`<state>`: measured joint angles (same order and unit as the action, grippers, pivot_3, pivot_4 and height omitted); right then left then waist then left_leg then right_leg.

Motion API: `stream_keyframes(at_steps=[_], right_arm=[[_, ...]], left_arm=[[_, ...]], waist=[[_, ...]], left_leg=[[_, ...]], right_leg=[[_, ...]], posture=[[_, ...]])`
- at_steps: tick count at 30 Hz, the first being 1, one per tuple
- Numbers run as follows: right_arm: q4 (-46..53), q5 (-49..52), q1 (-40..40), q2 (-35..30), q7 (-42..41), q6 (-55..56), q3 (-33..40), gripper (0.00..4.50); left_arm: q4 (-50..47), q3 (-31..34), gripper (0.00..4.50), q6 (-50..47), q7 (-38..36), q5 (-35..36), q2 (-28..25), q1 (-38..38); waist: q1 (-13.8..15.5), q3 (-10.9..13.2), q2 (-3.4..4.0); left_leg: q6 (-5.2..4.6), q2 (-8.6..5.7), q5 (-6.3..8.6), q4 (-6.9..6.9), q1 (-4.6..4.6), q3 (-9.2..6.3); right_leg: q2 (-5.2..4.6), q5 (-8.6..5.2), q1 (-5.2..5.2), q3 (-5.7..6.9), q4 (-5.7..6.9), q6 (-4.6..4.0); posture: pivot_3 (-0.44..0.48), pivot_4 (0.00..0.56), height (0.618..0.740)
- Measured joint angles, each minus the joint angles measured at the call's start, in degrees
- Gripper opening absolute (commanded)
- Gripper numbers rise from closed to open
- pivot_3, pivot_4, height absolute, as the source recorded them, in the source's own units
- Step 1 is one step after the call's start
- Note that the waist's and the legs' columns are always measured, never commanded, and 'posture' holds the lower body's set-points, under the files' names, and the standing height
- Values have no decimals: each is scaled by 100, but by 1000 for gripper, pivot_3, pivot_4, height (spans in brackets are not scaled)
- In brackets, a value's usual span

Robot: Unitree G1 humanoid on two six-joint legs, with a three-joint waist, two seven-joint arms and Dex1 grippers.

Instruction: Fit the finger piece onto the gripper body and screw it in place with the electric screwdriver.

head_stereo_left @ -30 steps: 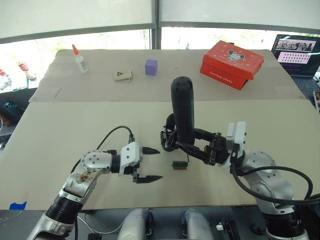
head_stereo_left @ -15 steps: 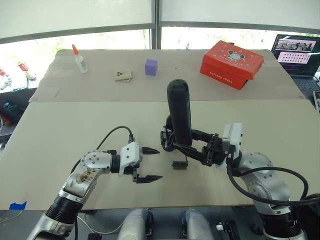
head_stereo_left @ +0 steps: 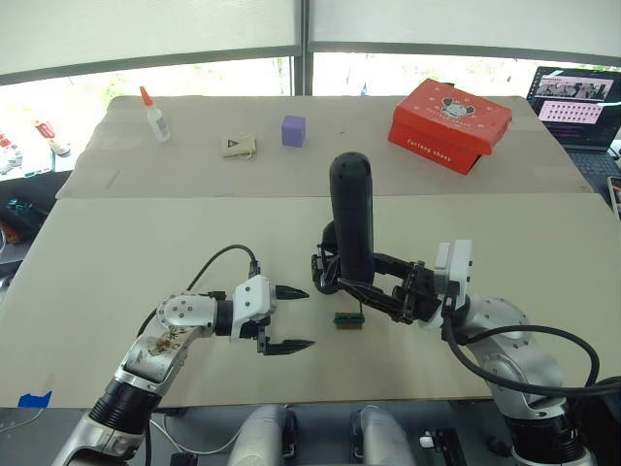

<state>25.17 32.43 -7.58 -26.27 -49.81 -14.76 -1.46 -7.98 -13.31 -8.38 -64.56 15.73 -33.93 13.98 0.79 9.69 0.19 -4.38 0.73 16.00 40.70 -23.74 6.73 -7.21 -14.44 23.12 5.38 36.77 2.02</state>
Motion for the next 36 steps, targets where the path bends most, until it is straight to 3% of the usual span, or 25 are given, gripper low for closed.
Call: stream_keyframes(at_steps=[19,30,36], right_arm=[[-140,164,122,-38,-146,-115,63,1887],[-103,267,-30,136,230,-122,415,1887],[437,437,185,437,914,-173,499,1887]], left_arm=[[5,2,4500,0,-4,0,-11,77],[6,0,4500,-21,-125,14,-4,76],[-2,7,4500,-62,-193,41,-15,46]], waist=[[2,0,0],[1,0,0],[-1,0,0]], left_leg=[[0,0,0,0,0,0],[0,0,0,0,-1,0],[0,0,0,0,-1,-1]], right_leg=[[0,0,0,0,0,0],[-1,0,1,0,0,0],[-1,0,1,1,0,0]], posture=[[0,150,740],[0,150,740],[0,150,740]])
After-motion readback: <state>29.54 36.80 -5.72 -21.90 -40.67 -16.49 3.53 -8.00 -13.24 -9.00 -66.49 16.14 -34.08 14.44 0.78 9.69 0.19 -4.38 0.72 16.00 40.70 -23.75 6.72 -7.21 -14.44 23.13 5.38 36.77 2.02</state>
